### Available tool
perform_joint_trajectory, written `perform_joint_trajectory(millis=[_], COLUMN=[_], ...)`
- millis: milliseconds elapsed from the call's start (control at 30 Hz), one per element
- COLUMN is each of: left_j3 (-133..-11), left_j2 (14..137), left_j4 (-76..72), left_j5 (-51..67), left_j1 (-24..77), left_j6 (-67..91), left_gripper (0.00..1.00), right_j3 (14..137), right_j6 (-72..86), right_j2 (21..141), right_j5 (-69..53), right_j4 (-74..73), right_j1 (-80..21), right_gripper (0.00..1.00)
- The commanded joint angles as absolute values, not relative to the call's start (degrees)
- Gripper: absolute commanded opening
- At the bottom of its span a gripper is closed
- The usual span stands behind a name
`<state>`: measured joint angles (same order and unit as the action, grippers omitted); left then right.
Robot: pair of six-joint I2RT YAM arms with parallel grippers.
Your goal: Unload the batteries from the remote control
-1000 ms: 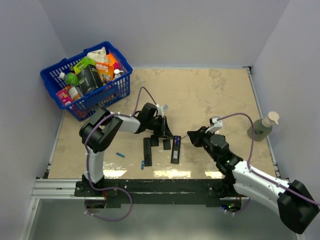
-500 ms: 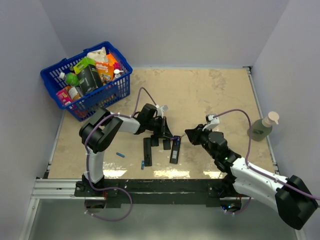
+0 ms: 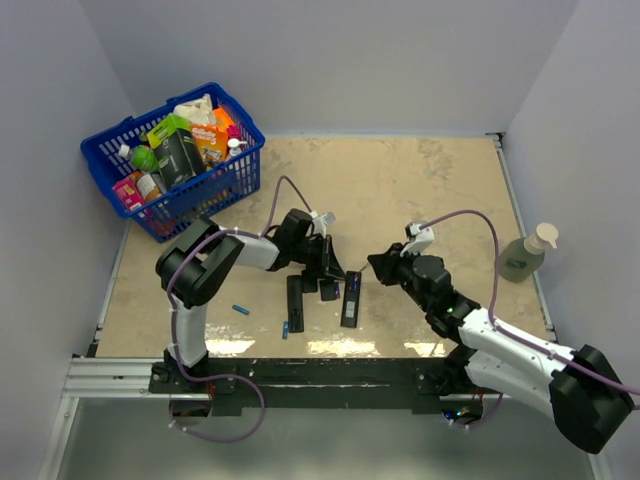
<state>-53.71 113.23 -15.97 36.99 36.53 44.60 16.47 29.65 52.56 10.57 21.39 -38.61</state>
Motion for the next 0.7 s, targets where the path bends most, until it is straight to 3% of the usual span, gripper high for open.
perform_joint_trajectory(millis=[0,233,400,667], left_j3=[-55.9,-61.1,-60.4,-59.6], left_j2=[111.4,109.0,108.4,108.4], left_j4=[-8.0,-3.5,-4.7,-6.7], left_j5=[33.6,30.6,30.3,30.8], left_j1=[37.0,36.9,36.8,36.7], left_j6=[40.2,38.1,39.8,40.3], left_gripper=[0.06,0.17,0.18,0.23], right_j3=[22.1,28.3,31.3,33.3], right_j6=[27.4,24.2,24.8,24.2], right_j2=[52.0,51.2,51.1,51.1], right_j5=[9.8,3.7,9.2,11.4], right_j4=[18.2,11.0,0.2,-4.8], right_j1=[-38.9,-38.9,-39.0,-38.9], right_gripper=[0.00,0.00,0.00,0.00])
